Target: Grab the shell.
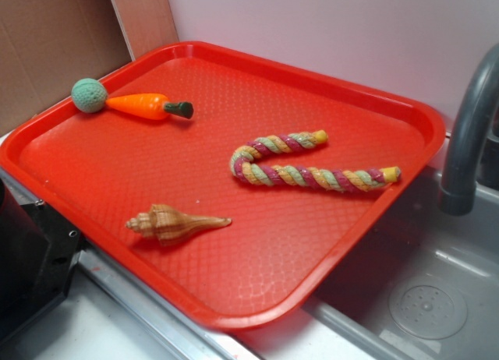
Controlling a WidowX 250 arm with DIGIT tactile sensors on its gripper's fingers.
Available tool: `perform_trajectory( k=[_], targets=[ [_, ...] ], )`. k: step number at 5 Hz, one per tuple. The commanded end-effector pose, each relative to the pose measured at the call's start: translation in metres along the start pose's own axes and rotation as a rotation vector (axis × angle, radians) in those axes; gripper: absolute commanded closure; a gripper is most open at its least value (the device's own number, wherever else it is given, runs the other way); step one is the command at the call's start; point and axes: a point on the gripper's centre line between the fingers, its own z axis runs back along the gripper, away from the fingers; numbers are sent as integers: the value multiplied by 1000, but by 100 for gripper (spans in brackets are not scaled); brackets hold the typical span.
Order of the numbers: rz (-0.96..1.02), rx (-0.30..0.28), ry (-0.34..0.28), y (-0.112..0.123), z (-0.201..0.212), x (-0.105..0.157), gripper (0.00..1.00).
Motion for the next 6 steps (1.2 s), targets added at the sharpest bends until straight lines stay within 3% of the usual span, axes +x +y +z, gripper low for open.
perform_trajectory(
  k=[1, 2, 3, 4, 5, 6],
  targets=[
    [0, 0, 0, 0, 0, 0, 0],
    [-194, -6, 57, -29, -48, -30, 0],
    [-334, 3, 77, -52, -97, -39, 0],
    [-433, 10, 70, -63, -121, -34, 0],
    [-514, 18, 110, -70, -158, -28, 0],
    [-510, -35, 115, -67, -185, -21, 0]
  ],
)
